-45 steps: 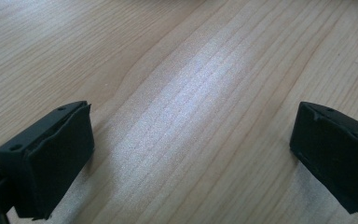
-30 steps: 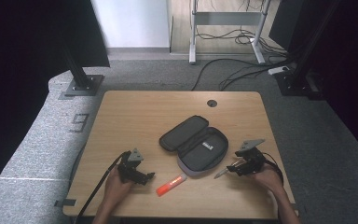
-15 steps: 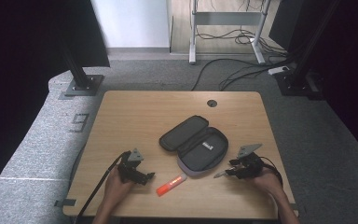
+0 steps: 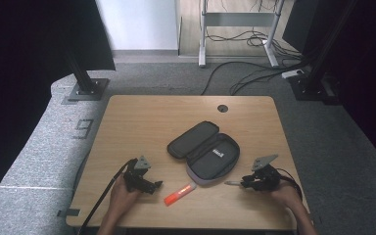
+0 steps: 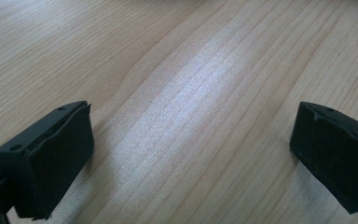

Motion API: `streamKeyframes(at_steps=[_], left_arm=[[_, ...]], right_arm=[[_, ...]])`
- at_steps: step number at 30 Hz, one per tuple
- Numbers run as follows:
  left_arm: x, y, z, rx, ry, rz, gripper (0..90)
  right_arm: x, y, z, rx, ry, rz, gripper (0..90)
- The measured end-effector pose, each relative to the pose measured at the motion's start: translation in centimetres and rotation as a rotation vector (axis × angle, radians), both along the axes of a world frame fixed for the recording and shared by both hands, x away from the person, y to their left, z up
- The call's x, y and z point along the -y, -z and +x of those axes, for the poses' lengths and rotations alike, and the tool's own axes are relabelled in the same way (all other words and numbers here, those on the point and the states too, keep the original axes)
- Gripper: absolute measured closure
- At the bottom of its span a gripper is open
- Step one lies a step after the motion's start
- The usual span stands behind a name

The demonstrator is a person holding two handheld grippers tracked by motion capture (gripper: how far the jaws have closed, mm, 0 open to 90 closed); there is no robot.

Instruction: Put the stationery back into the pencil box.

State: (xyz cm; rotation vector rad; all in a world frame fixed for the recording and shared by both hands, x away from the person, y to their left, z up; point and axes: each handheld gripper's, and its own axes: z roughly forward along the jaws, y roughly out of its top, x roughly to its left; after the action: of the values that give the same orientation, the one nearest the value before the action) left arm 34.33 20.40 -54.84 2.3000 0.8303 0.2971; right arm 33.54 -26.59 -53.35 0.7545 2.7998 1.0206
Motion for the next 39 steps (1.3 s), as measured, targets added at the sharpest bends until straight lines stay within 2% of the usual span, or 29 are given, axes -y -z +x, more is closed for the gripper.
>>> streamKeyframes(at_steps=[10,17,23,27,34,39], left_arm=[[0.0,0.0,0.0,0.0,0.0,0.0,0.0],[0.0,0.0,0.0,0.0,0.0,0.0,0.0],[0.0,0.0,0.0,0.0,0.0,0.0,0.0],[0.0,0.0,0.0,0.0,0.0,0.0,0.0],[0.0,0.0,0.0,0.0,0.0,0.0,0.0],[0.0,0.0,0.0,0.0,0.0,0.0,0.0]], right_arm=[[0.2,0.0,-1.6,-0.008,0.005,-0.005,78.3],[0.2,0.1,-2.1,-0.005,0.046,0.01,78.7],[-0.4,-0.2,-2.8,0.001,0.058,-0.018,78.7],[-0.5,-0.5,-3.3,0.008,0.05,-0.018,78.7],[0.0,-1.5,-4.1,0.007,0.053,0.004,78.7],[0.6,-2.7,-4.8,0.017,0.071,0.042,78.7]])
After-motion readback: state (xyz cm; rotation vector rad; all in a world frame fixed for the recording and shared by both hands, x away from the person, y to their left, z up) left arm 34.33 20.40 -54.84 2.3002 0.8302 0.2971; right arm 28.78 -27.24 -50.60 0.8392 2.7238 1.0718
